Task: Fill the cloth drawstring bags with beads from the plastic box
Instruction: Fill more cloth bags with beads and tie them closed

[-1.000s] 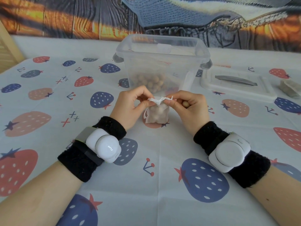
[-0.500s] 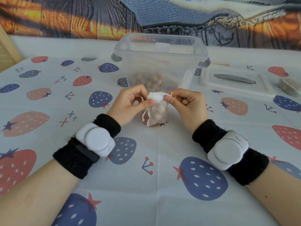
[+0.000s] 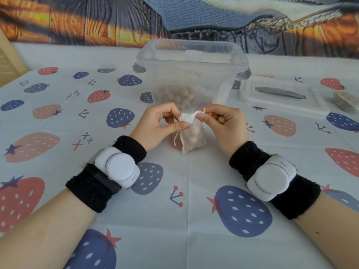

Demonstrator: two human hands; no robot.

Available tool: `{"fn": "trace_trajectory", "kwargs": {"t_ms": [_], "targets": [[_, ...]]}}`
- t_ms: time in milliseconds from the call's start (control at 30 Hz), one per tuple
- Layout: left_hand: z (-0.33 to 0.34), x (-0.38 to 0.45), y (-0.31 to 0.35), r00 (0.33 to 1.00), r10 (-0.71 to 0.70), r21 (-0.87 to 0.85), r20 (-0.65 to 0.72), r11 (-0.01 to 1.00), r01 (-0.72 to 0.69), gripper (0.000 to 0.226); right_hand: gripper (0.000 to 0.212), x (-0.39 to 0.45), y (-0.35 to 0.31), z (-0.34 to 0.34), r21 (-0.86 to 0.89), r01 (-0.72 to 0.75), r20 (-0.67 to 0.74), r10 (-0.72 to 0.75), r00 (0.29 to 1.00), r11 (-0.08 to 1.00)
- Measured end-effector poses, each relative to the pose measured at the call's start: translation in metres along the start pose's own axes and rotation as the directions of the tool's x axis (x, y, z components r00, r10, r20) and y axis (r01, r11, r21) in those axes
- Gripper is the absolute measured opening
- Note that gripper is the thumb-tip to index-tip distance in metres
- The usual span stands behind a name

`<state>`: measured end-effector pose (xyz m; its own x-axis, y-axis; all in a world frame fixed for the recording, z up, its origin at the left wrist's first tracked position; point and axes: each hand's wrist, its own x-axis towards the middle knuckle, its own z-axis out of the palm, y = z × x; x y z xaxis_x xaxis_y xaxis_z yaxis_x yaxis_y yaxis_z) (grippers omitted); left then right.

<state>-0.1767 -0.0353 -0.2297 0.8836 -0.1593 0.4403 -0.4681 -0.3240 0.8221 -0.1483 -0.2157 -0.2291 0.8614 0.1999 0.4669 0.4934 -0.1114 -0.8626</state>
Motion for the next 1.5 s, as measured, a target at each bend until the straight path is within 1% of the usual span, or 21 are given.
{"fn": "trace_trajectory", "kwargs": {"t_ms": [100,167,200,233,300,367,433,533,667,800,900,967,1033,1100,1167,1200,1233,1300,1367,1433,1500], "targets": [[-0.002,0.0,-0.001,0.996,-0.008,0.017,-0.089,1.0,0.009,0.016,0.014,0.001,-0.001,-0.002,0.02,0.016,-0.025,-0.015,1.0,1.0],[-0.003,0.001,-0.002,0.985,-0.02,-0.007,-0.171,1.0,0.019,0.013,0.014,0.001,-0.001,-0.003,0.011,0.027,-0.01,-0.027,1.0,1.0],[-0.004,0.001,-0.001,0.981,-0.026,-0.025,-0.191,0.999,0.022,0.012,0.014,0.002,0.0,-0.003,0.002,0.03,0.006,-0.03,1.0,1.0],[-0.004,0.0,0.0,0.981,-0.04,-0.036,-0.189,0.999,0.033,0.013,0.015,0.002,0.0,-0.002,-0.002,0.028,0.019,-0.028,0.999,1.0],[-0.004,0.0,0.0,0.987,-0.09,-0.036,-0.133,0.996,0.086,0.016,0.014,0.002,0.002,-0.002,0.001,0.02,0.039,-0.02,0.999,1.0],[-0.002,-0.001,-0.001,0.985,-0.149,-0.024,-0.09,0.989,0.148,0.014,0.016,0.002,0.002,-0.002,-0.001,0.014,0.064,-0.014,0.998,1.0],[-0.001,-0.001,-0.001,0.975,-0.203,-0.062,-0.092,0.978,0.198,0.01,0.017,0.002,0.002,-0.001,-0.013,0.014,0.084,-0.013,0.996,1.0],[-0.001,-0.002,0.0,0.956,-0.278,-0.142,-0.094,0.954,0.264,0.015,0.015,0.002,0.0,-0.001,-0.028,0.004,0.09,-0.001,0.996,1.0],[0.0,-0.003,0.005,0.944,-0.316,-0.17,-0.091,0.939,0.298,0.018,0.014,0.0,-0.002,-0.001,-0.036,-0.006,0.098,0.01,0.995,0.999],[0.002,-0.004,0.007,0.958,-0.234,-0.057,-0.165,0.972,0.228,0.01,0.012,0.0,-0.002,-0.001,-0.033,0.003,0.06,-0.001,0.998,0.999],[0.004,-0.003,0.005,0.952,-0.156,0.049,-0.262,0.983,0.175,0.015,0.013,-0.001,-0.005,-0.001,-0.016,0.031,0.042,-0.03,0.999,0.999],[0.007,-0.002,0.004,0.955,-0.084,0.154,-0.286,0.979,0.133,0.013,0.015,-0.002,-0.007,-0.002,0.0,0.03,0.032,-0.03,0.999,1.0],[0.008,-0.002,0.001,0.967,0.01,0.287,-0.255,0.956,0.066,0.008,0.017,-0.002,-0.007,-0.002,0.002,0.01,0.027,-0.01,1.0,1.0],[0.009,-0.001,0.0,0.975,0.103,0.411,-0.197,0.911,-0.013,0.007,0.019,-0.002,-0.007,-0.002,-0.006,-0.005,0.027,0.005,1.0,1.0],[0.011,-0.001,0.001,0.977,0.156,0.475,-0.149,0.877,-0.067,0.011,0.02,-0.002,-0.006,-0.001,-0.013,-0.012,0.033,0.013,0.999,1.0],[0.012,-0.001,0.001,0.977,0.16,0.47,-0.144,0.88,-0.075,0.012,0.021,-0.002,-0.005,0.0,-0.019,-0.016,0.031,0.017,0.999,1.0],[0.012,-0.001,0.0,0.979,0.142,0.431,-0.149,0.9,-0.065,0.012,0.023,-0.001,-0.004,-0.001,-0.022,-0.022,0.021,0.022,1.0,1.0],[0.01,-0.001,0.0,0.987,0.039,0.268,-0.153,0.963,0.003,0.015,0.025,0.001,-0.001,-0.003,-0.022,-0.042,-0.008,0.041,0.999,0.999],[0.006,-0.002,-0.001,0.991,-0.098,0.128,-0.093,0.986,0.11,0.029,0.026,0.004,0.0,-0.006,-0.006,-0.063,-0.042,0.063,0.997,0.998],[0.004,-0.001,-0.006,0.978,-0.206,0.116,0.016,0.972,0.203,0.05,0.025,0.005,0.001,-0.009,0.063,-0.12,-0.065,0.124,0.99,0.991],[0.004,-0.002,-0.008,0.951,-0.283,0.138,0.126,0.954,0.266,0.073,0.018,0.006,0.0,-0.01,0.223,-0.224,-0.013,0.233,0.972,0.949]]}}
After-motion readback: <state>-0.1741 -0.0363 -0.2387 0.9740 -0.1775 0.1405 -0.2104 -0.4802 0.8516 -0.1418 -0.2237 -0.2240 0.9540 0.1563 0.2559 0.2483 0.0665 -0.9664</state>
